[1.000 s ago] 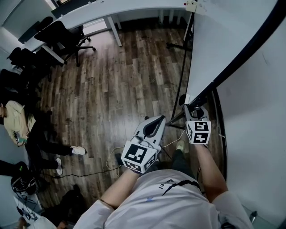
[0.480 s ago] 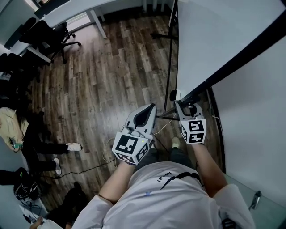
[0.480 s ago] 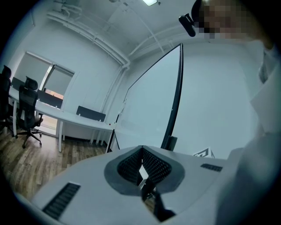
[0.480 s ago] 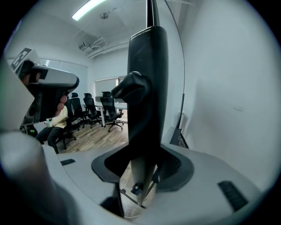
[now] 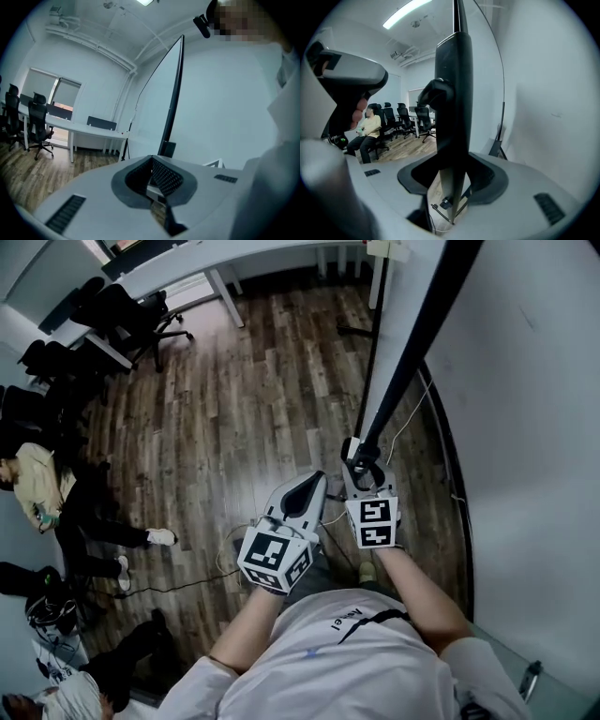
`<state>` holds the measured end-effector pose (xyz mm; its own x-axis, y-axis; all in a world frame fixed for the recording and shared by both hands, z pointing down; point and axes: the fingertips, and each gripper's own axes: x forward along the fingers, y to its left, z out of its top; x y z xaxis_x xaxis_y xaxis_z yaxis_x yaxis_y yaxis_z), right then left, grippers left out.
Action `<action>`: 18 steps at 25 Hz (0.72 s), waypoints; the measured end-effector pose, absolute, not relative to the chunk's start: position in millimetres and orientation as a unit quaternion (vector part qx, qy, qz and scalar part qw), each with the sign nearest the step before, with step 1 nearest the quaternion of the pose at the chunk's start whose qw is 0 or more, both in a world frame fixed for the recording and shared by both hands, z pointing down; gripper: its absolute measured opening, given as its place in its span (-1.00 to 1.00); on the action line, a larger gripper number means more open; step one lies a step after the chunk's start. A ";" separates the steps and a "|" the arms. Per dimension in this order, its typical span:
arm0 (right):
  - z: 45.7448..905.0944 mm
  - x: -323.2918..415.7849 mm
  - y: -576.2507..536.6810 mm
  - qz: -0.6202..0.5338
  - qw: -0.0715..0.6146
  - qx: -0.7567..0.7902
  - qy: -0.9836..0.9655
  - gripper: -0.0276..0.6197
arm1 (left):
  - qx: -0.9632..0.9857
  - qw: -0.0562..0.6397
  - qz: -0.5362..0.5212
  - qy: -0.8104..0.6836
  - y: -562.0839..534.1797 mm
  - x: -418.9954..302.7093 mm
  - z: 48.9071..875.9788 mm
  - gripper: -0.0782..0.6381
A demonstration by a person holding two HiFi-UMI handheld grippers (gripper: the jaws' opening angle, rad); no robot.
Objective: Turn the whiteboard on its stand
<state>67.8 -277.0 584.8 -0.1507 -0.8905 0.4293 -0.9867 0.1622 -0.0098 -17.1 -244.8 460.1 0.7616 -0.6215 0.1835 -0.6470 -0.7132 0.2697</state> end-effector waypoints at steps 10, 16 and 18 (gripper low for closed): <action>573.6 67.3 -247.9 0.141 0.180 0.575 -0.786 -0.35 | 0.883 0.167 0.038 -0.437 -129.9 -20.7 451.3 -0.75; 562.9 66.1 -209.5 0.149 0.171 0.540 -0.810 -0.35 | 0.876 0.178 0.024 -0.448 -103.5 -17.8 452.4 -0.75; 546.5 63.6 -196.3 0.152 0.159 0.530 -0.819 -0.42 | 0.880 0.178 0.021 -0.439 -101.4 -15.3 447.8 -0.75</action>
